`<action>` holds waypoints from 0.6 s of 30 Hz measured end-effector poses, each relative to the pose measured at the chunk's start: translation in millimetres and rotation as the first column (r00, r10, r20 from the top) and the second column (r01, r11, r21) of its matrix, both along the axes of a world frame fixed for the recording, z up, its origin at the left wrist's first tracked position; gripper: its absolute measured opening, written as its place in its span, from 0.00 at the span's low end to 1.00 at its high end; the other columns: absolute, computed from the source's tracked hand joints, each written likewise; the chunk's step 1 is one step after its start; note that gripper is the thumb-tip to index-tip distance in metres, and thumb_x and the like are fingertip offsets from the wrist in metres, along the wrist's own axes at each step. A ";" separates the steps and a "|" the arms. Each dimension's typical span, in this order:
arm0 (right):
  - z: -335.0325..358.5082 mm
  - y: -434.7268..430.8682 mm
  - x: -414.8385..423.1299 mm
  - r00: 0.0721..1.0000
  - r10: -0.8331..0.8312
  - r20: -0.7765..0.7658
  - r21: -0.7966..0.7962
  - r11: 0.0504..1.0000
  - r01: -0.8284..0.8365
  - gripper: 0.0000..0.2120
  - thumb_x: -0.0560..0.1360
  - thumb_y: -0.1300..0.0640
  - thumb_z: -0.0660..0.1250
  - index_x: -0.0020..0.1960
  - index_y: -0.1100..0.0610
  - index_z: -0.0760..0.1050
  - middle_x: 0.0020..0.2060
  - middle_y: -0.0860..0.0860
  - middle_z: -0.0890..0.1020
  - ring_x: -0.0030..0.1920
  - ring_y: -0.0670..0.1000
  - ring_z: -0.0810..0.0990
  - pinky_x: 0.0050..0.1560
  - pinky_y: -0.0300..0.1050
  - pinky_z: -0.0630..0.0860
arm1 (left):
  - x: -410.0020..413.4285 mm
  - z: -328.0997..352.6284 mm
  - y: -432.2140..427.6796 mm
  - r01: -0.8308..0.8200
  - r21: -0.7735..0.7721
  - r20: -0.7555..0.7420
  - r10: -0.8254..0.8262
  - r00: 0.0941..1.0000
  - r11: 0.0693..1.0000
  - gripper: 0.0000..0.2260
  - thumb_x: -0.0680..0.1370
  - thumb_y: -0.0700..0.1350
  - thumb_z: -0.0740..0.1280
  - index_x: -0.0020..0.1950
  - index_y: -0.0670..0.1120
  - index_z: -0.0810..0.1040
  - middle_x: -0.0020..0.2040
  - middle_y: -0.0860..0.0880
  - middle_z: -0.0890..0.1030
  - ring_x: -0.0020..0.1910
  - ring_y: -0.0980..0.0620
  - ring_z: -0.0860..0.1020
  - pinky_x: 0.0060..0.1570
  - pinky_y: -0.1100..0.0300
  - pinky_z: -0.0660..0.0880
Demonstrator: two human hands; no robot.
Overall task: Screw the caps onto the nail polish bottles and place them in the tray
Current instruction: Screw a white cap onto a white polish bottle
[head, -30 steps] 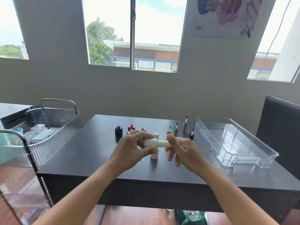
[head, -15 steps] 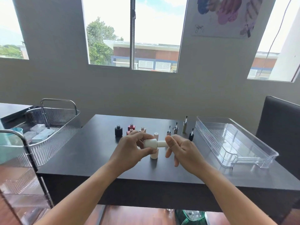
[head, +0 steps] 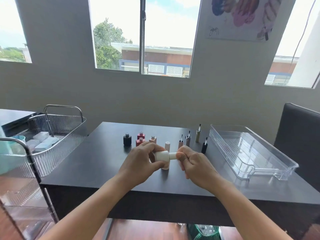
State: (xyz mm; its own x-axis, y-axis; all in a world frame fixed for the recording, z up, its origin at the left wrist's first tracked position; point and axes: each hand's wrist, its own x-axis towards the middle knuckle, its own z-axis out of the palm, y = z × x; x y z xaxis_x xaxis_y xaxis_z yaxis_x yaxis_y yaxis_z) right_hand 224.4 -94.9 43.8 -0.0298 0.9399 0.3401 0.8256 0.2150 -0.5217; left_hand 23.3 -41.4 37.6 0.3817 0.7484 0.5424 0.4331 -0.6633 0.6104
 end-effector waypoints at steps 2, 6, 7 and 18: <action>-1.6 0.8 -0.8 0.999 0.018 -0.047 -0.020 1.000 -0.019 0.13 0.82 0.43 0.53 0.42 0.46 0.67 0.30 0.56 0.78 0.31 0.58 0.77 0.37 0.56 0.77 | -1.2 -0.6 -1.7 -0.023 0.044 -0.030 0.025 0.999 0.999 0.17 0.68 0.49 0.80 0.54 0.52 0.83 0.44 0.63 0.76 0.41 0.62 0.76 0.41 0.75 0.70; -7.2 4.1 -0.3 0.992 0.038 -0.124 -0.048 0.998 -0.045 0.13 0.82 0.43 0.54 0.42 0.48 0.68 0.27 0.50 0.72 0.28 0.52 0.69 0.34 0.56 0.74 | -1.0 -2.5 -3.3 -0.057 0.127 -0.066 0.066 0.996 0.990 0.18 0.68 0.49 0.80 0.55 0.50 0.83 0.47 0.58 0.77 0.38 0.59 0.75 0.40 0.76 0.68; -8.1 5.1 0.0 0.989 0.041 -0.141 -0.053 0.997 -0.049 0.13 0.82 0.43 0.55 0.42 0.48 0.68 0.27 0.50 0.71 0.28 0.51 0.69 0.34 0.57 0.74 | -0.7 -3.2 -4.0 -0.064 0.141 -0.073 0.074 0.995 0.988 0.18 0.68 0.49 0.80 0.55 0.49 0.83 0.47 0.58 0.77 0.37 0.59 0.75 0.39 0.77 0.68; -3.6 12.4 -1.7 0.920 0.117 -0.373 -0.025 0.990 -0.136 0.19 0.74 0.32 0.59 0.37 0.46 0.71 0.25 0.45 0.74 0.23 0.47 0.72 0.27 0.44 0.72 | -1.9 -2.0 0.8 -0.121 0.106 -0.082 0.130 0.988 0.987 0.15 0.68 0.54 0.77 0.53 0.57 0.79 0.47 0.59 0.82 0.39 0.61 0.79 0.42 0.59 0.80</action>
